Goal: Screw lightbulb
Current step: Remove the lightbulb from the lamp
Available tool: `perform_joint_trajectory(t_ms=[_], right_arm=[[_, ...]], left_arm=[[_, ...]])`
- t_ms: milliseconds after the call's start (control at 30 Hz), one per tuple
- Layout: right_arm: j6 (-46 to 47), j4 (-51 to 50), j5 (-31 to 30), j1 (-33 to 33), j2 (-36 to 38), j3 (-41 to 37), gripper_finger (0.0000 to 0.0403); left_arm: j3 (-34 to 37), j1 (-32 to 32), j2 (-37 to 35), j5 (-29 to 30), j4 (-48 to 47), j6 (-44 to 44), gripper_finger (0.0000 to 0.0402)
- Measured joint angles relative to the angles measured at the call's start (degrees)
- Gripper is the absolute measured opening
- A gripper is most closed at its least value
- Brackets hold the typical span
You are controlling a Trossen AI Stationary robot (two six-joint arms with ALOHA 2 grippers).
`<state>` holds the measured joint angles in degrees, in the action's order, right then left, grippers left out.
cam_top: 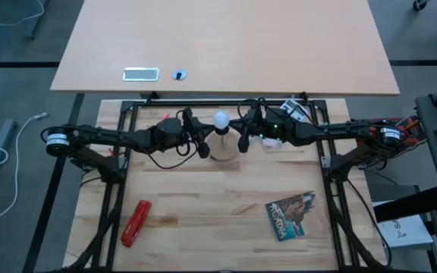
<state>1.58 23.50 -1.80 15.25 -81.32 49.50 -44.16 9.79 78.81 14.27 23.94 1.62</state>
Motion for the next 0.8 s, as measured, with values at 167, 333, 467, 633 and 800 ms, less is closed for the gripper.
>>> perform_joint_trajectory(t_ms=[167,333,467,633,800], right_arm=[[0.4,-0.6,-0.6,-0.1,0.0,0.0,0.0000],[0.4,-1.9,-1.2,-0.6,0.0,0.0,0.0000],[0.4,-3.5,-1.9,-0.7,0.0,-0.1,0.0000],[0.7,-4.0,-3.2,-0.7,0.0,-0.1,0.0000],[1.0,-2.4,-3.3,-1.3,0.1,-0.2,0.0000]], left_arm=[[0.0,-0.1,0.0,-1.0,-0.2,0.2,0.0000],[0.0,-0.1,0.0,-0.5,-0.8,0.2,0.0000],[0.0,-0.1,-1.1,-0.4,-3.7,0.3,0.0000],[0.0,-0.1,-5.4,-0.2,-9.9,1.0,0.0000],[0.0,-0.2,-8.6,4.3,-13.9,1.5,0.0000]])
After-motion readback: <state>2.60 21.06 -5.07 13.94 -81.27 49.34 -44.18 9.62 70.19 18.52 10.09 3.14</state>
